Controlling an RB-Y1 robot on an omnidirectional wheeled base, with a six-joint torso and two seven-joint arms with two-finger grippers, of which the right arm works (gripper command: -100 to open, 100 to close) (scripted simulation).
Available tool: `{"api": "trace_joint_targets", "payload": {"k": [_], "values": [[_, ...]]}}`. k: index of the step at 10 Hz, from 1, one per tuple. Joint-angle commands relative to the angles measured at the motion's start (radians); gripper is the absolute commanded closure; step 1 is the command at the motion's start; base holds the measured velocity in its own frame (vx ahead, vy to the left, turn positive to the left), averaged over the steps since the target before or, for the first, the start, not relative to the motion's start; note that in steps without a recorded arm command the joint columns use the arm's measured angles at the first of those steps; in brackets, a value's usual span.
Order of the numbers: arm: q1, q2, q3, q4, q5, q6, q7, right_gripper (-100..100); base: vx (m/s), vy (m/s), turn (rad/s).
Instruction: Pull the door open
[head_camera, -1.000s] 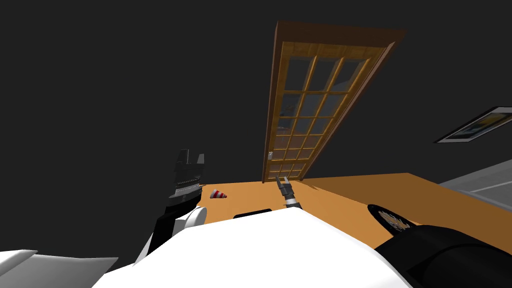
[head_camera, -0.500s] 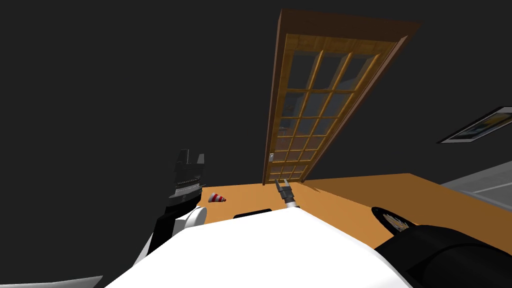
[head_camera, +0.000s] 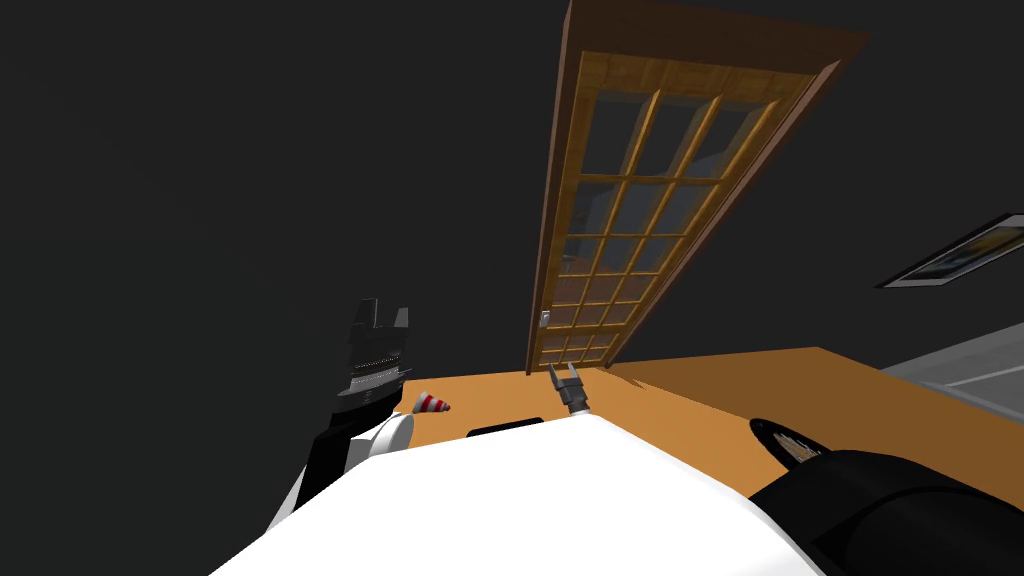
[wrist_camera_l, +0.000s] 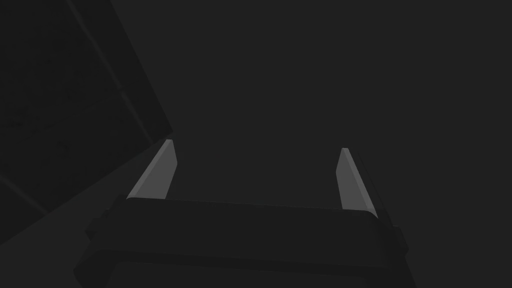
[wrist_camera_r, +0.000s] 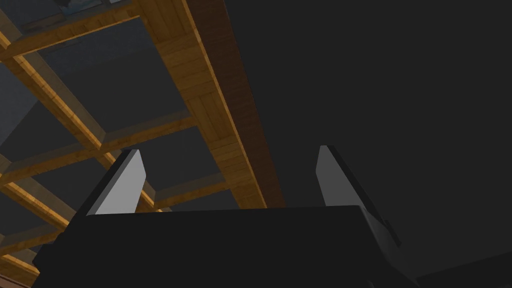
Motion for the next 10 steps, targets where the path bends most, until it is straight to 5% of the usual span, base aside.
{"api": "trace_joint_targets", "payload": {"k": [1,10], "values": [[0.000,0.003,0.002,0.035,0.005,-0.018,0.043,-100,0.144,-0.011,-0.037],[0.008,0.024,0.016,0.160,0.026,-0.078,0.214,-100,0.142,-0.020,-0.039]]}}
